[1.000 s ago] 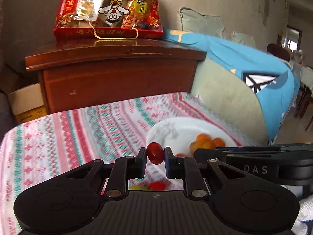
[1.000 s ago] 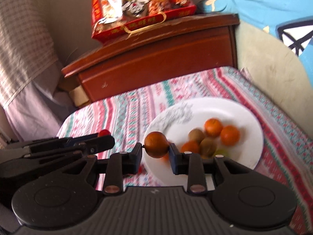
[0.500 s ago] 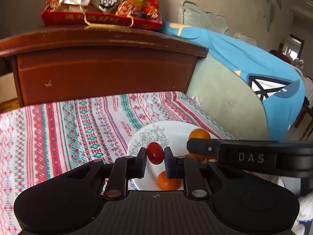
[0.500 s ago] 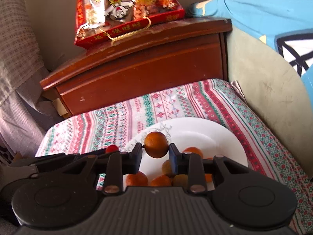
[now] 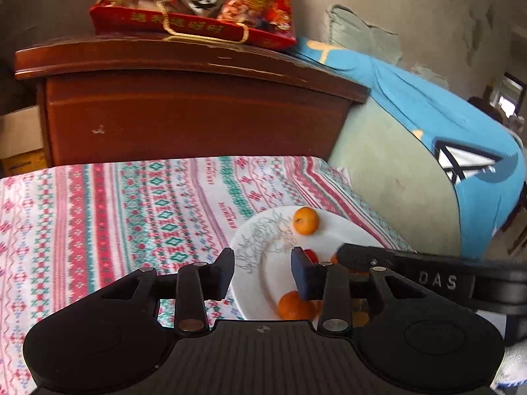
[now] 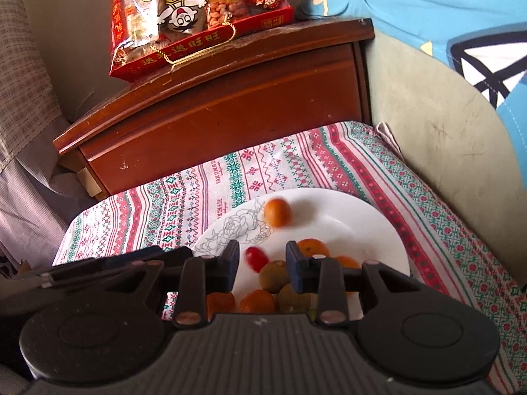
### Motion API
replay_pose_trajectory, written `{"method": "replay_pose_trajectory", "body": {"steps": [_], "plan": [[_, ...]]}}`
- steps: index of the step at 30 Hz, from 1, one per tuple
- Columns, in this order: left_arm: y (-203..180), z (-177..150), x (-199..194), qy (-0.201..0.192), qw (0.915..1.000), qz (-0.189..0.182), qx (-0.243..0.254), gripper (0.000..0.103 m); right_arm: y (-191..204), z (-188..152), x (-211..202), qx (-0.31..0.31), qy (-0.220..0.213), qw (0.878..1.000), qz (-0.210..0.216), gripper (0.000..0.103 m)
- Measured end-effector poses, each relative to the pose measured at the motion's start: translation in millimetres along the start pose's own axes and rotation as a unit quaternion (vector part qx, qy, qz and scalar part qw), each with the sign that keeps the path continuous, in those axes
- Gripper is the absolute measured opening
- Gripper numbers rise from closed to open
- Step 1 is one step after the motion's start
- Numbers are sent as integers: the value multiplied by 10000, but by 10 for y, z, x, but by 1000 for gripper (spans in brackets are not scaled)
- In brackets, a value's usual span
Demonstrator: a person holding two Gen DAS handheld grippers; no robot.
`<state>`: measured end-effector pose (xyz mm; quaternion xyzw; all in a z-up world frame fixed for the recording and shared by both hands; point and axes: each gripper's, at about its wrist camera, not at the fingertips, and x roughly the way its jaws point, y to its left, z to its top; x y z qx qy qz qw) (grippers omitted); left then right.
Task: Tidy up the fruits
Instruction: 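Place the orange on the plate with the right tool while the left tool releases the tomato there, then move both open tools back to the last tomato and lime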
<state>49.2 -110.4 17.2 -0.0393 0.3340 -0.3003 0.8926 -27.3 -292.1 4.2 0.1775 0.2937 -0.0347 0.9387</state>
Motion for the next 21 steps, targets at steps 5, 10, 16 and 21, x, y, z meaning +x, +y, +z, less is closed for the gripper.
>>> {"method": "replay_pose_trajectory", "body": {"steps": [5,10,16,21], "plan": [[72,74,-162,24,9998,144,-118,50,48,0,-83,-37,-42,10000,51,33],[147,152,-380,18,9994,288,-174,55,137,-63,-175,-134,-37,9998,117,35],[265,125,-671,-29,9979,620,-190,59,252,-210,-271,-93,23,9995,288,35],[377,53,-820,-20,9961,758,-459,59,387,-359,-303,-216,146,9987,436,35]]}}
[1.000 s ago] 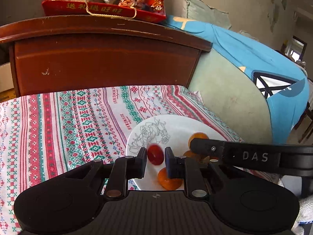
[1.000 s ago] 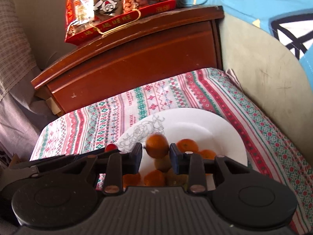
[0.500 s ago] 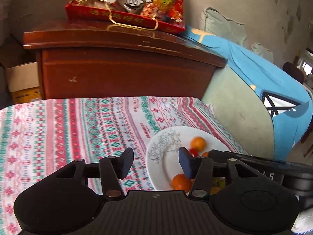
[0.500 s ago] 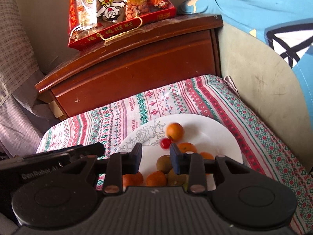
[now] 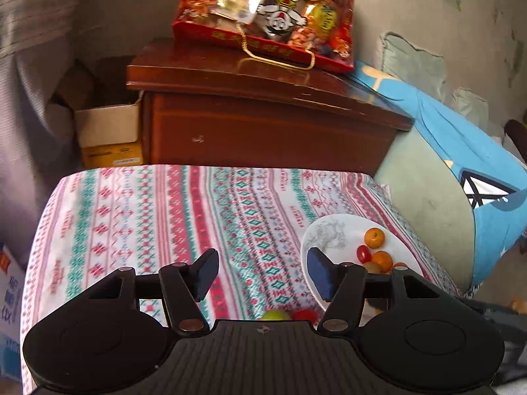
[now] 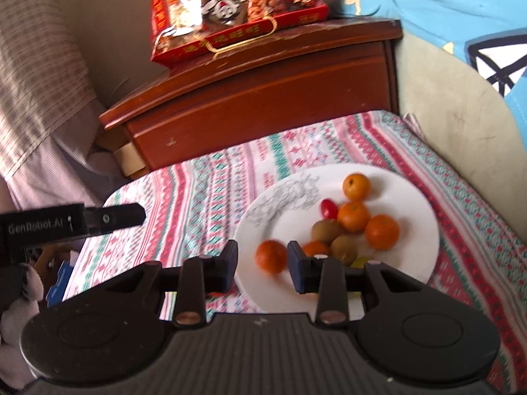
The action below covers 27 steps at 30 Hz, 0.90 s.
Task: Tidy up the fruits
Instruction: 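Move both open tools back to the last tomato and lime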
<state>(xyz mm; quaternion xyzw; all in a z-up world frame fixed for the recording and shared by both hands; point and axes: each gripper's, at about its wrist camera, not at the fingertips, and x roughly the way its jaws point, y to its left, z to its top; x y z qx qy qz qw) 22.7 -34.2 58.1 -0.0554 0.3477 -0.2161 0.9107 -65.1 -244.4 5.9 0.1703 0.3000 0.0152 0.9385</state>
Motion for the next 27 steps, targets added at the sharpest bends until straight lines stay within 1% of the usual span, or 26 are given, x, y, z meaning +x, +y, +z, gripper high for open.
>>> {"method": "replay_pose_trajectory", "body": {"steps": [6,11,15,19,27], "plan": [[53,-21,-44,-23,9999,32,-108,60,150,-163,20,-92,155,9997,176,34],[135,-40,-34,17,9996,126,-253,61,252,-250,158,-272,331,9988,218,34],[171,-79,-22,66,9995,177,-258,61,269,-309,263,-310,423,9985,179,34],[189,-123,-7,137,9994,198,-253,61,306,-323,340,-421,402,9982,128,34],[247,-156,-29,148,9993,233,-263,62,375,-342,517,-570,393,9976,69,34]]}}
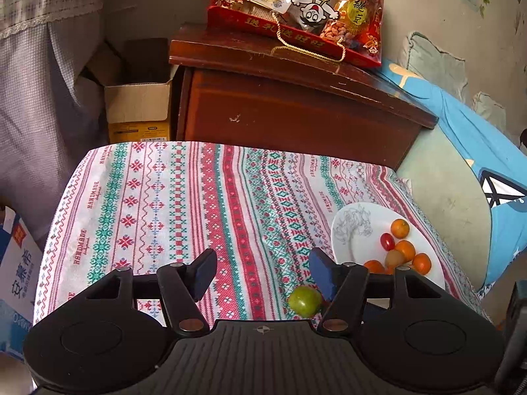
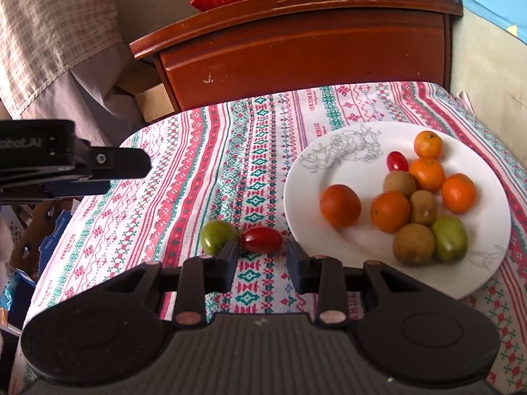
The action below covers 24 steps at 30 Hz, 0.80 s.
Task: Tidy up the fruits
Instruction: 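Move both open tools back to the last tomato and lime, then grasp a red tomato with the right tool while the left tool grasps the green lime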
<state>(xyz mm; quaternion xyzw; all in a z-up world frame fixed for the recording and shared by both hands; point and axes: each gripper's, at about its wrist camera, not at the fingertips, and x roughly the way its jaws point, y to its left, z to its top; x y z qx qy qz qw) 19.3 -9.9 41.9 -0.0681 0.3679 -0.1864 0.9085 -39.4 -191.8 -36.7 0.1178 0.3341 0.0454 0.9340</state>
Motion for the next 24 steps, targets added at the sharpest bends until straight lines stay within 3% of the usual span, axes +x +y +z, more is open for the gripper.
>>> {"method": "replay_pose_trajectory", "body": {"steps": [14,24], "plan": [[79,-93,41,155,9999,-41,36,62,37,23,78,-119,-75,9999,-50,31],[4,-217,111,302,9991,-108,288,61,-8,-75,-135,-133,54,9999,7,30]]}}
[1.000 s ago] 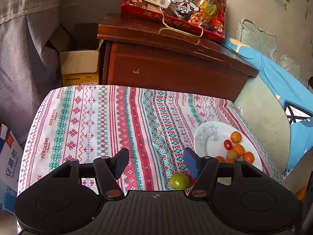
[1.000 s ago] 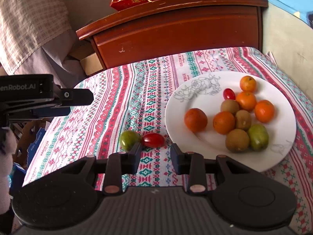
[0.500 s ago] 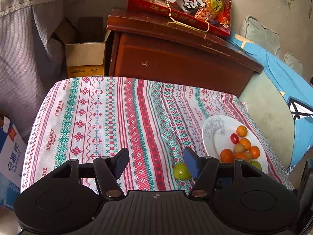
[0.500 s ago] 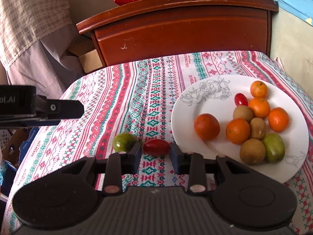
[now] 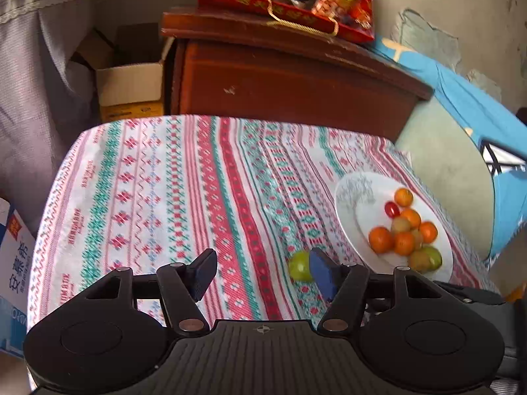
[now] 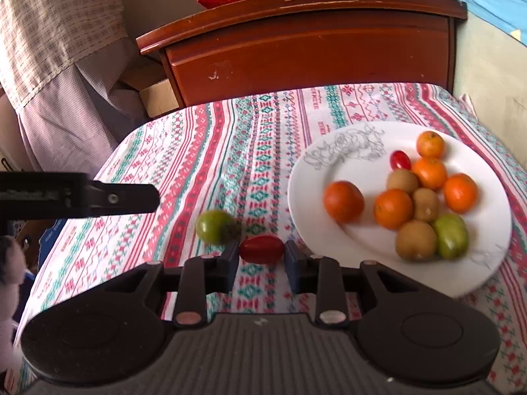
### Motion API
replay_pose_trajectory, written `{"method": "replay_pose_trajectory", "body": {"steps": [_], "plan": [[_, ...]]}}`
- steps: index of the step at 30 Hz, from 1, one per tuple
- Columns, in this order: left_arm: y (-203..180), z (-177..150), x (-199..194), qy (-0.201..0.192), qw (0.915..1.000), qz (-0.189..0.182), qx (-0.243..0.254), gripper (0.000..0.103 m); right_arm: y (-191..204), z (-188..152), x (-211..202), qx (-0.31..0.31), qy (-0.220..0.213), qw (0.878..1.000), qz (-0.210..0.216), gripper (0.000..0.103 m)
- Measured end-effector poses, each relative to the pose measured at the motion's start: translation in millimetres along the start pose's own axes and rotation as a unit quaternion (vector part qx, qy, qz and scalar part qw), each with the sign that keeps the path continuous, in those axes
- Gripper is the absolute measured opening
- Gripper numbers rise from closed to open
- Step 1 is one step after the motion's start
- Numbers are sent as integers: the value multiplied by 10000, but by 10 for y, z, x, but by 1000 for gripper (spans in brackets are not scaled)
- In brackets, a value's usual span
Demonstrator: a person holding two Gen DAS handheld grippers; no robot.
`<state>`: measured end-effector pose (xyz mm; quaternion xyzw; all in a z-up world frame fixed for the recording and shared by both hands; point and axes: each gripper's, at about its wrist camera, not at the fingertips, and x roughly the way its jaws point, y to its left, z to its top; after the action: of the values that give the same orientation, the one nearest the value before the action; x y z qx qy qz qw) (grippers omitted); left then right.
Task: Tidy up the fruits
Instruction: 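Grasp a red tomato with the right tool while the left tool grasps the green lime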
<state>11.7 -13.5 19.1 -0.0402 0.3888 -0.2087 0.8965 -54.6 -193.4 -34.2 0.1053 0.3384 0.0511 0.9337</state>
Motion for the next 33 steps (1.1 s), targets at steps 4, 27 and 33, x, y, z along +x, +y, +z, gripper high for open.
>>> {"method": "replay_pose_trajectory", "body": {"steps": [4,27,33], "plan": [[-117,-63,58,82,9996,-157,204,61,-57,-80,-133,23,78,9999,-65,30],[-433,-180,423,-49,9964,-135,840,54,-286,-159,-375,328,9,9993,-168,30],[-437,-191,466,-12,9959,-141,891,37,-288,-156,-360,342,22,9993,-168,30]]}}
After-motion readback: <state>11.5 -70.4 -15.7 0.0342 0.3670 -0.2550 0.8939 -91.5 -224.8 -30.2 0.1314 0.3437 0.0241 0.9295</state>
